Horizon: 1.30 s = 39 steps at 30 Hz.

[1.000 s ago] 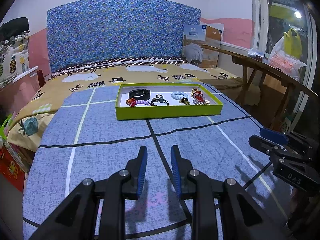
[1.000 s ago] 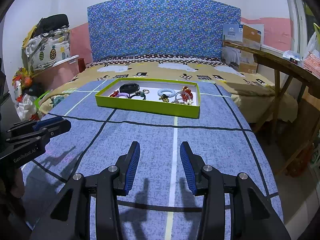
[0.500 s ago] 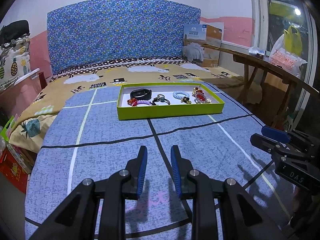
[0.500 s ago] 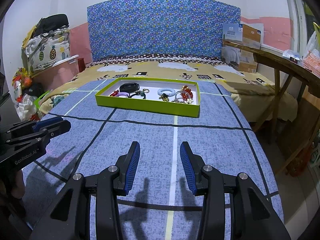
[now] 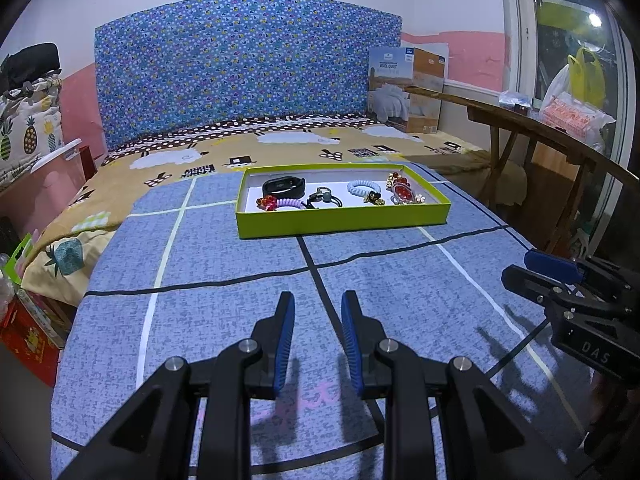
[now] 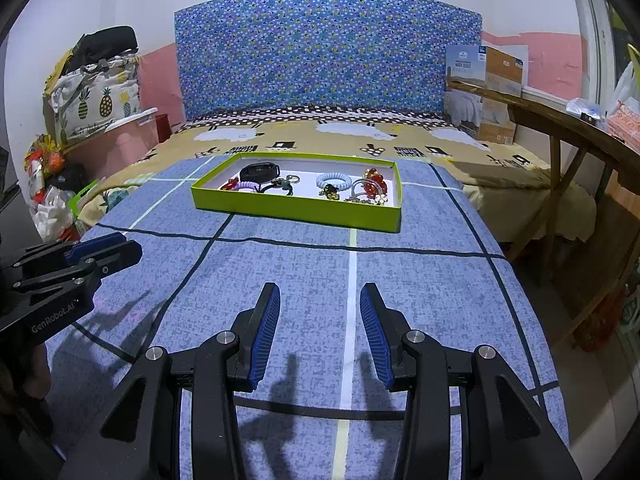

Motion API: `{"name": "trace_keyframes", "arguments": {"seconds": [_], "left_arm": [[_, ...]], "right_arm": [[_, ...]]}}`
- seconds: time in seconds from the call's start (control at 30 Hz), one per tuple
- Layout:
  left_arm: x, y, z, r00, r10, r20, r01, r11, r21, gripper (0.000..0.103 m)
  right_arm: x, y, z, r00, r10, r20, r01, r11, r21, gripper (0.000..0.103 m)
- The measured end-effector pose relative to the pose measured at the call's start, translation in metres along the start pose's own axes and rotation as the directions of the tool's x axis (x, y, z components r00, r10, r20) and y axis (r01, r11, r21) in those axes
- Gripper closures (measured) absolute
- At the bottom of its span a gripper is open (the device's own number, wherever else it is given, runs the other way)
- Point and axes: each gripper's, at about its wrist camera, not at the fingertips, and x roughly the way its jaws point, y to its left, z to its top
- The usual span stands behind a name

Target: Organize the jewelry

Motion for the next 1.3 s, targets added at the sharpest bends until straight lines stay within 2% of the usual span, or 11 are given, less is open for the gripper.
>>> {"name": "trace_keyframes", "arguments": {"seconds": [1.3], "left_arm": [[0.0007, -0.0025, -0.0029, 0.999, 0.051, -0.007, -0.051, 0.998, 0.024, 0.078]], "right_arm": [[-0.0003, 0.0003, 0.0007, 1.000, 0.000, -0.002, 0.000, 1.000, -0.001, 0.060]]}}
